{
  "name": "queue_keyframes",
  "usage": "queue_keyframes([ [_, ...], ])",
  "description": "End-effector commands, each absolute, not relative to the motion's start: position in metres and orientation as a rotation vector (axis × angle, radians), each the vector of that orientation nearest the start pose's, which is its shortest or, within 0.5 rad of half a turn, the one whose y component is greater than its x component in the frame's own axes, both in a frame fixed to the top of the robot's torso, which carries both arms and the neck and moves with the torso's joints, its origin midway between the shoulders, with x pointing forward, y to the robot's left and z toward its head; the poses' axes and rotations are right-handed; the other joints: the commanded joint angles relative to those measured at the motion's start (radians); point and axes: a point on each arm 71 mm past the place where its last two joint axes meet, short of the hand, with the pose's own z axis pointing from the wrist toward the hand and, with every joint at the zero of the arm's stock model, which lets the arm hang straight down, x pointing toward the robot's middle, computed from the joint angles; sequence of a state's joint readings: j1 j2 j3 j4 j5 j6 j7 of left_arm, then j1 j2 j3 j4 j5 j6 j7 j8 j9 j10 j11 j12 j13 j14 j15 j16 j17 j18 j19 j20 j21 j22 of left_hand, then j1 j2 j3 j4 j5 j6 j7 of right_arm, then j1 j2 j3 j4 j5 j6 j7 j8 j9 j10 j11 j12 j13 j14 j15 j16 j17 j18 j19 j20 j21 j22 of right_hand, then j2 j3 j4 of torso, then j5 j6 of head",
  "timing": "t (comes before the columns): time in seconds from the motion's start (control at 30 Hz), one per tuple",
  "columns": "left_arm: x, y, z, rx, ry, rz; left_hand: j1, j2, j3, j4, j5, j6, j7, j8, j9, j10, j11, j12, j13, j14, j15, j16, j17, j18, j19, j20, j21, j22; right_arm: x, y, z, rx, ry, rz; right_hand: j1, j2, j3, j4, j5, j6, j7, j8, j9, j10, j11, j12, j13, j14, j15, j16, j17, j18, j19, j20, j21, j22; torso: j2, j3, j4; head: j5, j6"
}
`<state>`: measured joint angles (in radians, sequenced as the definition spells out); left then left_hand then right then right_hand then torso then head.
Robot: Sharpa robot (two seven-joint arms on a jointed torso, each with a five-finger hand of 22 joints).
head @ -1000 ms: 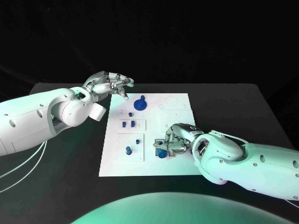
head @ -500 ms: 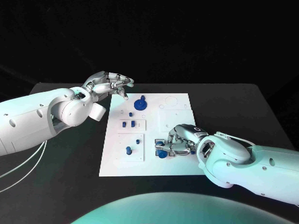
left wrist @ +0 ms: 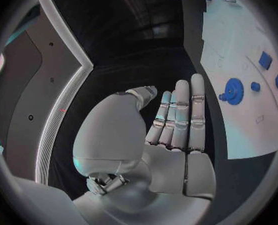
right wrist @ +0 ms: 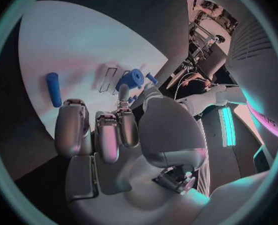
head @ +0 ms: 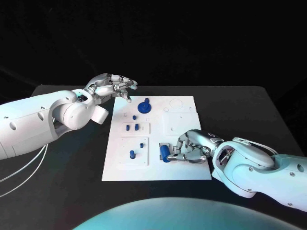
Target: Assemble the parts on the task board
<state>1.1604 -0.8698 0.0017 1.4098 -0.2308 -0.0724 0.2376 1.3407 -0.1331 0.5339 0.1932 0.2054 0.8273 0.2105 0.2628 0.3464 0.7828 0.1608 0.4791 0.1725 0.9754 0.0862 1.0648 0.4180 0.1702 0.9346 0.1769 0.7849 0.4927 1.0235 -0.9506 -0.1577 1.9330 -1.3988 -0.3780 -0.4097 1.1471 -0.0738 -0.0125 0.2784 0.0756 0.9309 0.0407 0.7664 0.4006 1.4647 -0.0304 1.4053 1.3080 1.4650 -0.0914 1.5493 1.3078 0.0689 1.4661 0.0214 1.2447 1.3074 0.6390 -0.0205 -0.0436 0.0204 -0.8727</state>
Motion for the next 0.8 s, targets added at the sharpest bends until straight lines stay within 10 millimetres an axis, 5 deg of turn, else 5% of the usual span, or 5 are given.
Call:
queue_keyframes([
  [0.03, 0.499, 0.240, -0.197, -0.935, 1.689, -1.489, -0.008, -0.001, 0.000, 0.006, 0.005, -0.009, 0.004, 0.005, 0.002, -0.008, -0.002, 0.004, -0.001, -0.006, -0.001, 0.004, -0.001, 0.013, 0.005, 0.000, -0.006, -0.001, 0.345, -0.156, -0.262, 0.032, 2.042, 0.790, 0.020, -0.001, -0.007, -0.001, 0.000, -0.009, 0.002, -0.005, -0.001, 0.029, 0.002, -0.005, 0.137, 0.091, 0.005, -0.006, 0.192, -0.009, 0.011, 0.003, -0.005, 0.183, 0.001, -0.0006, 0.0021, 0.001, 0.000],
  [0.47, 0.499, 0.239, -0.197, -0.933, 1.693, -1.491, -0.008, 0.000, 0.001, 0.007, 0.005, -0.010, 0.004, 0.006, 0.002, -0.010, -0.002, 0.007, -0.001, -0.006, -0.001, 0.004, -0.001, 0.013, 0.006, 0.000, -0.008, -0.002, 0.356, -0.158, -0.270, 0.019, 2.041, 0.737, 0.124, 0.026, 0.014, -0.004, 0.005, -0.007, -0.001, -0.010, -0.009, 0.030, 0.000, -0.004, 0.141, 0.092, 0.003, -0.005, 0.195, -0.010, 0.013, 0.003, -0.002, 0.184, 0.002, -0.0012, 0.0019, 0.007, 0.000],
  [0.8, 0.499, 0.238, -0.197, -0.931, 1.699, -1.495, -0.006, 0.005, 0.004, 0.007, 0.006, -0.010, 0.004, 0.008, 0.002, -0.011, -0.002, 0.009, -0.001, -0.006, -0.001, 0.005, -0.001, 0.014, 0.007, 0.000, -0.009, -0.003, 0.362, -0.151, -0.275, 0.039, 2.027, 0.700, 0.135, 0.030, 0.020, -0.004, 0.005, -0.006, -0.002, -0.011, -0.010, 0.029, 0.000, -0.006, 0.139, 0.092, 0.003, -0.006, 0.193, -0.009, 0.012, 0.002, -0.005, 0.183, 0.002, -0.0011, 0.0010, 0.004, 0.000],
])
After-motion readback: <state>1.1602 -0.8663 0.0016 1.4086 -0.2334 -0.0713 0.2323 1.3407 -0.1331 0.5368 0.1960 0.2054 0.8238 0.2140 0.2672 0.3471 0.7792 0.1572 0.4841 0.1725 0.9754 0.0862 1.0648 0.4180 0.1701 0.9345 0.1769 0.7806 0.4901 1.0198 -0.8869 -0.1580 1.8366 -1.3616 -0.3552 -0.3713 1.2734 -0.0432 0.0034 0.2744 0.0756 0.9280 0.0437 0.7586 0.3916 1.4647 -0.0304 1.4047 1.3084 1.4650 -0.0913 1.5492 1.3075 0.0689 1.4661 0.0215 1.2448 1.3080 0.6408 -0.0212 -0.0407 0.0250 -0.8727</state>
